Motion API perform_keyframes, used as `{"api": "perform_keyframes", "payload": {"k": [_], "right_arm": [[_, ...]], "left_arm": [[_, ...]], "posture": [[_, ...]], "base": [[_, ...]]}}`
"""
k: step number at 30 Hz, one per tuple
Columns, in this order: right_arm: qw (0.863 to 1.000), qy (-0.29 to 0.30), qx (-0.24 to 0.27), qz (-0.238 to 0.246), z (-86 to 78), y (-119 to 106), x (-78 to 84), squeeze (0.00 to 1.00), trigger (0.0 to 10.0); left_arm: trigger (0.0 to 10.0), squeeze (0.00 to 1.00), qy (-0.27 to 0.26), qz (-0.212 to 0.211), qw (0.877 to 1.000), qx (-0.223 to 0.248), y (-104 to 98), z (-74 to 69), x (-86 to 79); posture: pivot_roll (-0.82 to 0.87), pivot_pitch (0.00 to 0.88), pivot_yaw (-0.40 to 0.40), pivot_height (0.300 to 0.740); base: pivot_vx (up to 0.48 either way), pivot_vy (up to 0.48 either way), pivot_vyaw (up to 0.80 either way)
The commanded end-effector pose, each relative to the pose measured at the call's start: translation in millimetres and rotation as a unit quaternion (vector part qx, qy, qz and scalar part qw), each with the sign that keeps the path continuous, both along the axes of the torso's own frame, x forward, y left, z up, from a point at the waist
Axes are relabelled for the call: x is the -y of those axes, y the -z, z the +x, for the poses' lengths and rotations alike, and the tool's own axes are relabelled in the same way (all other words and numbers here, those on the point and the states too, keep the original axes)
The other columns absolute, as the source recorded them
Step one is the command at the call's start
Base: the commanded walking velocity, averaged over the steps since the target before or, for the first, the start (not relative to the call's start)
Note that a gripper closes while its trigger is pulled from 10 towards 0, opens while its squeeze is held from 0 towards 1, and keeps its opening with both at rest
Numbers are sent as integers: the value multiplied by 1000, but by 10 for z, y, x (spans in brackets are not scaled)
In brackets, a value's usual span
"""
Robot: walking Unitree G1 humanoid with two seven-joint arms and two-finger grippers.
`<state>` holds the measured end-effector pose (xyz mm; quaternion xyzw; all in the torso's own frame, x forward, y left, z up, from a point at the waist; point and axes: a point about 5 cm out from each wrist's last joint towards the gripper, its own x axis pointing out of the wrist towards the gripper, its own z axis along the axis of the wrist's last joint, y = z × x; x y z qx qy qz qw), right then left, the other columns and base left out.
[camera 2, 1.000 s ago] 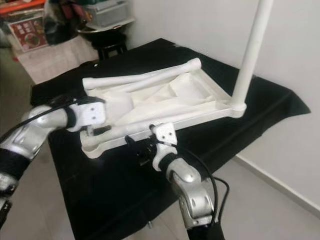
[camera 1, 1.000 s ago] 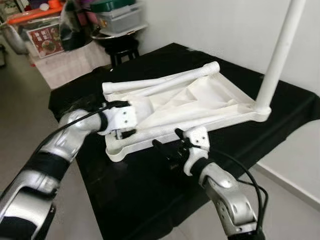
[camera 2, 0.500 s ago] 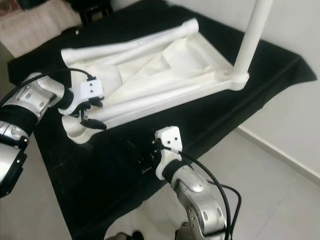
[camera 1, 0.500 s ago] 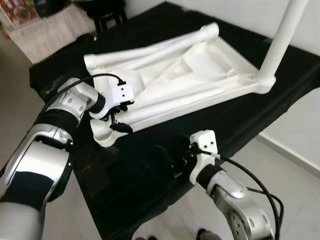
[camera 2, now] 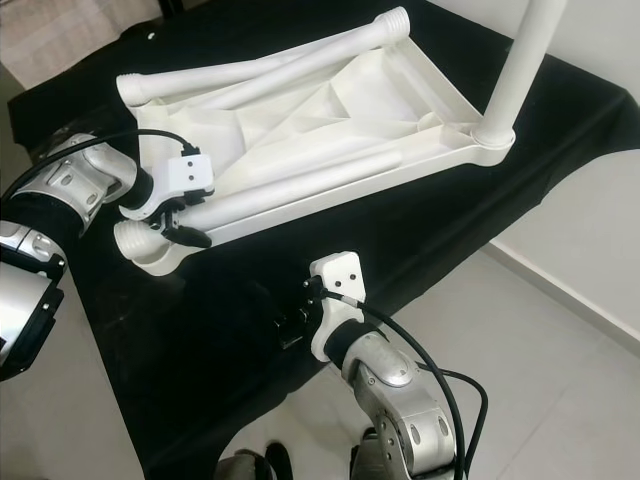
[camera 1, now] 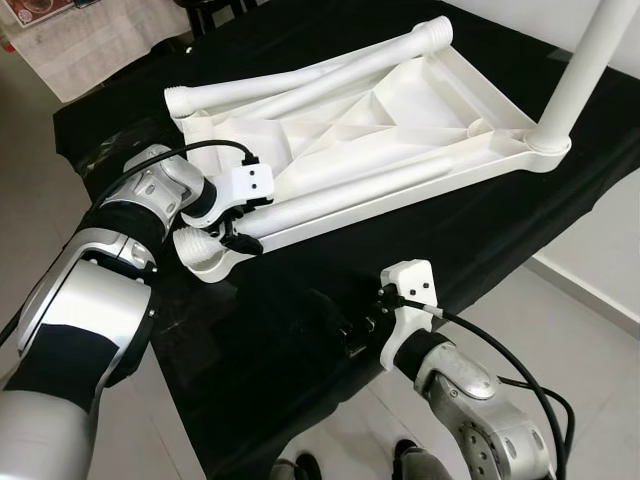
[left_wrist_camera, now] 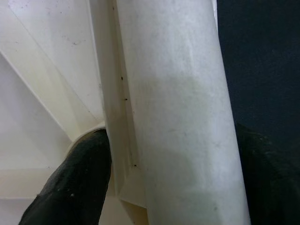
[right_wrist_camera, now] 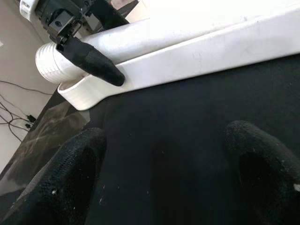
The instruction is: Building children table
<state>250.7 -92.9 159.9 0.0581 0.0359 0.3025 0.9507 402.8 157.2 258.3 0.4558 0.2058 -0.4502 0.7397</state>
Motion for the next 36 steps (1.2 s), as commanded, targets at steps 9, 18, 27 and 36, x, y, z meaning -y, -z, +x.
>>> {"api": "perform_keyframes", "payload": {"k": [9,18,27,36], "right_arm": [[1000,-9,-18,10,-24,43,-61,0,10000],[1000,-11,-19,11,-5,51,-70,0,10000],[1000,-11,-19,10,15,63,-85,0,10000],[1000,-11,-20,12,25,74,-96,0,10000]], "left_arm": [[0,0,3,22,1000,-2,-7,7,19],[10000,1000,9,26,999,24,-107,29,70],[10000,0,29,26,999,11,-158,13,141],[10000,0,23,37,999,17,-244,22,151]], "posture": [[-167,264,157,740],[-166,250,157,740],[-164,242,158,740],[-163,238,160,740]], "base": [[0,0,0],[0,0,0],[0,0,0],[0,0,0]]}}
